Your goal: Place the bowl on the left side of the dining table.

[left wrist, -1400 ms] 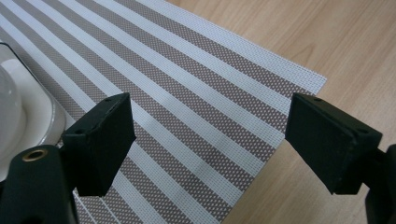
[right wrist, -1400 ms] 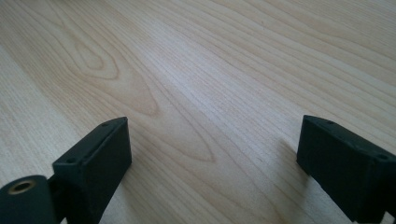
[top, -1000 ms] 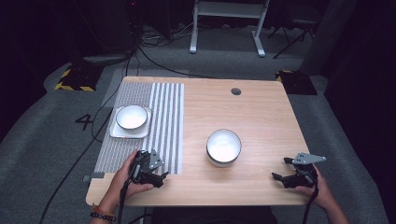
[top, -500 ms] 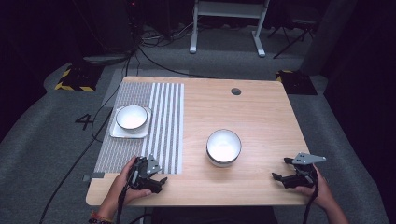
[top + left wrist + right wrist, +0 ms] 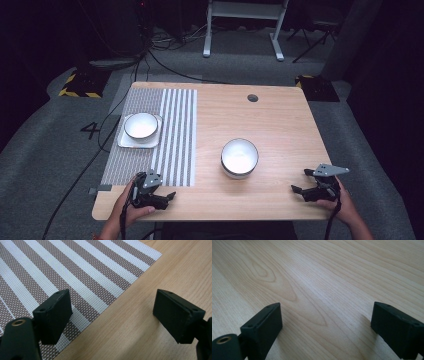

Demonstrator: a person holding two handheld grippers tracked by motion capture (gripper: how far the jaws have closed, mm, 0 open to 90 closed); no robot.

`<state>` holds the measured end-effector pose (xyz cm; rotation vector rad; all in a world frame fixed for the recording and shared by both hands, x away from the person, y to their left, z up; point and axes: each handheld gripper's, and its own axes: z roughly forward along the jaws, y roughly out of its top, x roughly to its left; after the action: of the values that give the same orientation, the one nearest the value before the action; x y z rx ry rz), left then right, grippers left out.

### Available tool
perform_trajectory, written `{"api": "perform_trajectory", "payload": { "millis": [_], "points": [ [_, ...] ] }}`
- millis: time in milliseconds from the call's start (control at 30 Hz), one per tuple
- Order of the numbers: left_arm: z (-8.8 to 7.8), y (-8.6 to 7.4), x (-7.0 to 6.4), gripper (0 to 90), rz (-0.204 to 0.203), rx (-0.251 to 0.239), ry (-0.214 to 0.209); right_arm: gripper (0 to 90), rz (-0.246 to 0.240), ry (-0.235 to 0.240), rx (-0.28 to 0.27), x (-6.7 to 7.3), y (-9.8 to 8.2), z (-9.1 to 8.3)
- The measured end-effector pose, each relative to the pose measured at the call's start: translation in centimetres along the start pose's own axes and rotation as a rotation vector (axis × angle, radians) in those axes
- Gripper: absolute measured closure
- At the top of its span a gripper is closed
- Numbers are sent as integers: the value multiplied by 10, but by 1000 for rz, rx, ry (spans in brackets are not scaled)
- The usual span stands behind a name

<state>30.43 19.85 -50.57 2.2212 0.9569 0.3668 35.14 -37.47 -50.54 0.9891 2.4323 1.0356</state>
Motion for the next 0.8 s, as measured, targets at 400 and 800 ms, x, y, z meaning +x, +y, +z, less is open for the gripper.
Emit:
{"api": "perform_trajectory", "payload": {
  "millis": [400, 800],
  "points": [
    [0, 0, 0, 156, 1, 2, -2, 103, -1, 0, 0, 0, 0, 0],
    [0, 0, 0, 156, 1, 3, -3, 103, 2, 0, -1, 0, 0, 0]
  ]
}}
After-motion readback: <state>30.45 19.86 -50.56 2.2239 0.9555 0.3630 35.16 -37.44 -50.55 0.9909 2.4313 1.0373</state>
